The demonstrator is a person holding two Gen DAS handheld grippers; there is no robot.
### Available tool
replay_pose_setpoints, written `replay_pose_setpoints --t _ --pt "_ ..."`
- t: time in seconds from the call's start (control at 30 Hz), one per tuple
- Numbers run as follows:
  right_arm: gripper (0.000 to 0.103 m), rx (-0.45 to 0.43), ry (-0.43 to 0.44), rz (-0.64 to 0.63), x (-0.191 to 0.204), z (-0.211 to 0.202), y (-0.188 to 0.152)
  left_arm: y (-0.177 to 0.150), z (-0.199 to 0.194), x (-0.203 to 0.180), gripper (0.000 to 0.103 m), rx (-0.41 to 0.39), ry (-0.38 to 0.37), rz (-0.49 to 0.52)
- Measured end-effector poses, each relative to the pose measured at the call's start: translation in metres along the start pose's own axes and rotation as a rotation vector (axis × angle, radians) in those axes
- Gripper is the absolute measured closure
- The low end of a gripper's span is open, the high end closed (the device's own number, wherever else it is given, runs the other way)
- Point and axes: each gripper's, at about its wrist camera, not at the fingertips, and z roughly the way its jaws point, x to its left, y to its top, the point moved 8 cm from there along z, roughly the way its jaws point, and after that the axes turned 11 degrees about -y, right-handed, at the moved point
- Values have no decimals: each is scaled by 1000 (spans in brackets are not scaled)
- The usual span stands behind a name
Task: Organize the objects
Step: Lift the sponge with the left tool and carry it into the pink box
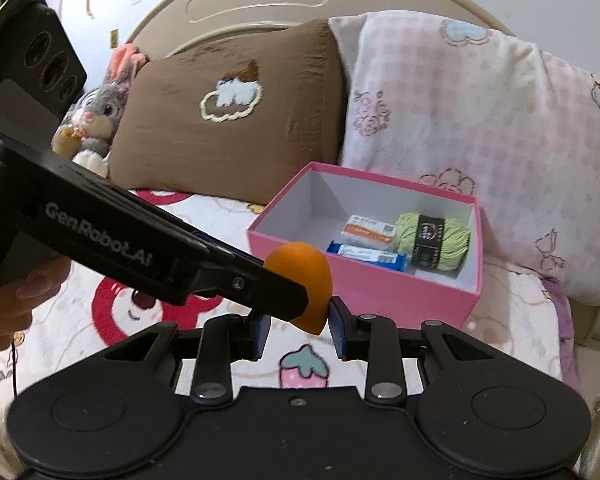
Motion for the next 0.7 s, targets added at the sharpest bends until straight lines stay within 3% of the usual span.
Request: replay_pose_setpoints --t 0.1,0.33,0.5,0.7 --pt "67 12 15 43 -11 10 9 14 16 9 65 5 20 -17" --pt "68 45 -1 79 -41 47 33 52 48 39 65 -10 -28 -129" --pt "68 71 -14 106 -62 81 51 82 72 58 65 -21 -14 -121" --pt "69 130 -42 161 -89 131 53 100 116 93 65 1 -31 -205"
